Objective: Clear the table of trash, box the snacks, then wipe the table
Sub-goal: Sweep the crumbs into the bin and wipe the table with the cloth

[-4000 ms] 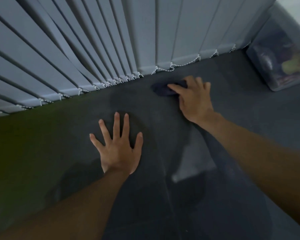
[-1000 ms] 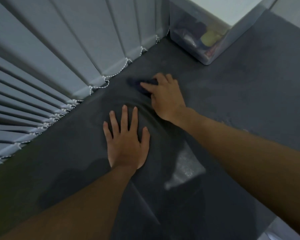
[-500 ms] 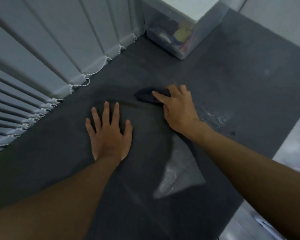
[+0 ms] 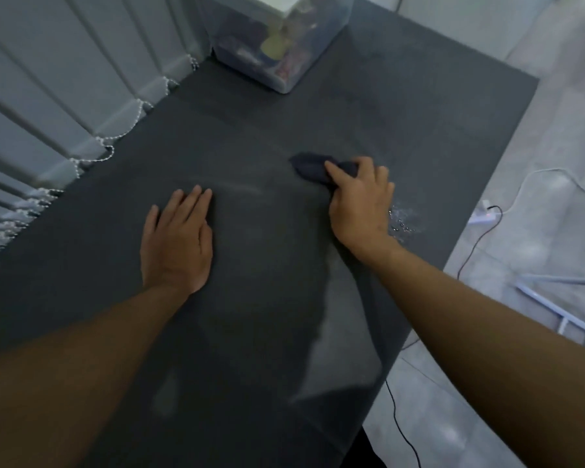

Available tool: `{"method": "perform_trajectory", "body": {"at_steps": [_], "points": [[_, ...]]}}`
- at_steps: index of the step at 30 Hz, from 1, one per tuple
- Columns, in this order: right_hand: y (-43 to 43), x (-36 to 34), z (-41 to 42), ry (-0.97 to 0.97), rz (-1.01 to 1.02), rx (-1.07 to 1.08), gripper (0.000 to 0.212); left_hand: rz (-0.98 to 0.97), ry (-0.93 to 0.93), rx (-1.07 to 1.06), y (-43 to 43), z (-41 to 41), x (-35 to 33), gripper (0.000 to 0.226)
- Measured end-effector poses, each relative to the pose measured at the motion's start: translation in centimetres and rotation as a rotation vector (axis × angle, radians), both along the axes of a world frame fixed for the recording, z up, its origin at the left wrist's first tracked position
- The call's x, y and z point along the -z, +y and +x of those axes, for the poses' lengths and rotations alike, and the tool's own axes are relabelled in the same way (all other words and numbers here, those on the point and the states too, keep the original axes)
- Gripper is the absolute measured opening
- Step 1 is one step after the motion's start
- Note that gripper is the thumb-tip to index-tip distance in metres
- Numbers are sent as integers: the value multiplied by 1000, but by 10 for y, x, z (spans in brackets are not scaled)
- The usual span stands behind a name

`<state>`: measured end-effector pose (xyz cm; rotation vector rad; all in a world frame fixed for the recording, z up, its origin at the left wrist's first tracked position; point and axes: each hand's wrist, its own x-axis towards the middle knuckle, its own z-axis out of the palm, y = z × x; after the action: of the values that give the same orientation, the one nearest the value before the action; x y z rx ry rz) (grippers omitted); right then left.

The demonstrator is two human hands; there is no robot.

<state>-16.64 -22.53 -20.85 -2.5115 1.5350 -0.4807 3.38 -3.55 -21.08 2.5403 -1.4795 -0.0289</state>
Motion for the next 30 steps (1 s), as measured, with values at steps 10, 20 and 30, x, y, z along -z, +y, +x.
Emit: {"method": "perform_trajectory", "body": {"at_steps": [10,20,30], "points": [[6,-2,-53,90,-66,-163,48,-172,307,-300,-64,-67,-15,46],[31,-3,-94,83,-41,-343,46,264,28,-135,-70,-94,4,68],[11,-4,-109,24,-18,42,50,279,46,-132,-71,-96,1,62]]}}
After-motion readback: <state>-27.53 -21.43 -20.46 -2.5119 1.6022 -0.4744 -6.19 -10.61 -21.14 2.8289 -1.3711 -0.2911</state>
